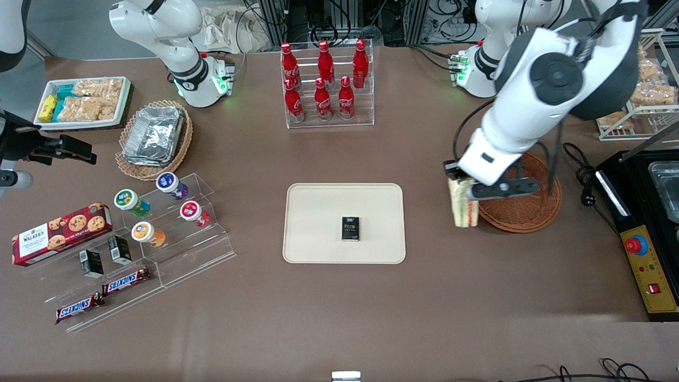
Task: Place sandwich from basket to tray
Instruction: 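Carry the sandwich over the white tray beside the black box, then lower the sandwich onto the tray and open the left gripper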
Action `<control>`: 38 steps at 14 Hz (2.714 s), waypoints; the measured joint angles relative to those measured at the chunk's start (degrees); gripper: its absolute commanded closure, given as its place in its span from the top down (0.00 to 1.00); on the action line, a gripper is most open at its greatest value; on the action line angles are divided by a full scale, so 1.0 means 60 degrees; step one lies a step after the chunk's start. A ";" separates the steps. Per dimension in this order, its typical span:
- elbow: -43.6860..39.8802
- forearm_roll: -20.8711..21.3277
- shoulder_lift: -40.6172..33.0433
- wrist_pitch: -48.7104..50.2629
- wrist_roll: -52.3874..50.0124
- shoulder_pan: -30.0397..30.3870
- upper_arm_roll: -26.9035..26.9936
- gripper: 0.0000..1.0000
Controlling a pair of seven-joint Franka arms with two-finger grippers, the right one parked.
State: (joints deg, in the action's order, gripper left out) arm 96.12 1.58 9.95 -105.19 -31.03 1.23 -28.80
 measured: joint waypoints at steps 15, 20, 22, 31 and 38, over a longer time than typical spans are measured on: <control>0.1544 0.1921 0.3085 -0.4677 -0.1677 -0.1082 -0.0514 0.00; 0.1686 0.2575 0.3655 -0.5037 -0.2001 -0.1108 -0.0488 0.01; 0.1726 0.2745 0.3835 -0.5153 -0.2147 -0.1111 -0.0488 0.03; 0.1737 0.3127 0.4122 -0.5468 -0.3058 -0.1137 -0.0489 1.00; 0.1623 0.3145 0.4075 -0.5483 -0.3158 -0.1085 -0.0489 1.00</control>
State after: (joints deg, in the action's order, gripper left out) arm 105.86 20.45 34.40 -138.09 -49.98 -5.27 -31.73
